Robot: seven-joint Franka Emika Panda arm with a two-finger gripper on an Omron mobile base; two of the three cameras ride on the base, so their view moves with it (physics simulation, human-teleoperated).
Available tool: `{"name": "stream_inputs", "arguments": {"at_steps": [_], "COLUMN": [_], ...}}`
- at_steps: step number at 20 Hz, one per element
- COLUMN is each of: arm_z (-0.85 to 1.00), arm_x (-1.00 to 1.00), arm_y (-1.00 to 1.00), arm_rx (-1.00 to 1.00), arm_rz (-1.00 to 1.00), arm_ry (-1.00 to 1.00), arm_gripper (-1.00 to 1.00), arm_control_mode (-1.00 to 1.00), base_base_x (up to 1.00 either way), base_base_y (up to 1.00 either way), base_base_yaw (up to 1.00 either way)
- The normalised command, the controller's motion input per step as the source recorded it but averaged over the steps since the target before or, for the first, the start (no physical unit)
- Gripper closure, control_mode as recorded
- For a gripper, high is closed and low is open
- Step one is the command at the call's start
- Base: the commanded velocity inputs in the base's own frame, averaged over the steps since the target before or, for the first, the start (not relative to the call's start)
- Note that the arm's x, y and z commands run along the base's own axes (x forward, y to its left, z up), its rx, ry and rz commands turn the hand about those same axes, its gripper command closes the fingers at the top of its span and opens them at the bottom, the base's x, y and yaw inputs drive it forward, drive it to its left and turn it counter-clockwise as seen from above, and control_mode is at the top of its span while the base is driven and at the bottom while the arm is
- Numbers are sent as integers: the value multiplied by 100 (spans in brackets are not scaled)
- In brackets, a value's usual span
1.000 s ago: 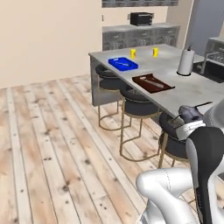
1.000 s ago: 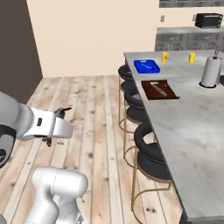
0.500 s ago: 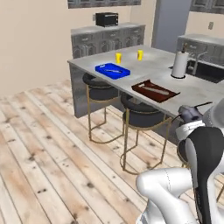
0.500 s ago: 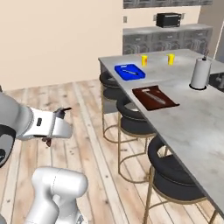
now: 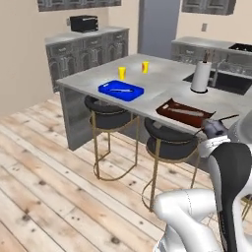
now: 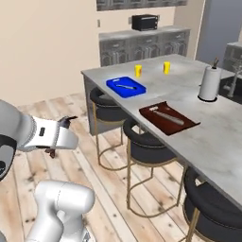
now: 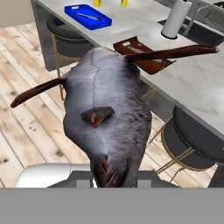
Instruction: Gather the lemon and sweet potato from the fridge and place them on a tray on the dining counter. Then gather the fishs from the fridge and place them on the other tray.
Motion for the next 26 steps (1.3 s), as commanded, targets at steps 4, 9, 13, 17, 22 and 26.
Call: {"name": "stream_inputs", "arguments": {"at_steps": [4, 9, 13, 17, 22, 26], "arm_z": [0, 0, 0, 0, 0, 0], "arm_x": [0, 0, 0, 0, 0, 0], "arm_y": [0, 0, 0, 0, 0, 0], "arm_rx": [0, 0, 0, 0, 0, 0], "arm_rz": [0, 0, 0, 0, 0, 0], "arm_ry": [0, 0, 0, 0, 0, 0], "arm_gripper": [100, 100, 100, 100, 100, 100], "arm_control_mode": [100, 100, 100, 100, 100, 100], "base_base_x": [70, 66, 60, 58, 59, 59], "base_base_y": [90, 92, 93, 94, 93, 84], "base_base_yaw": [-40, -40, -39, -39, -39, -40]}}
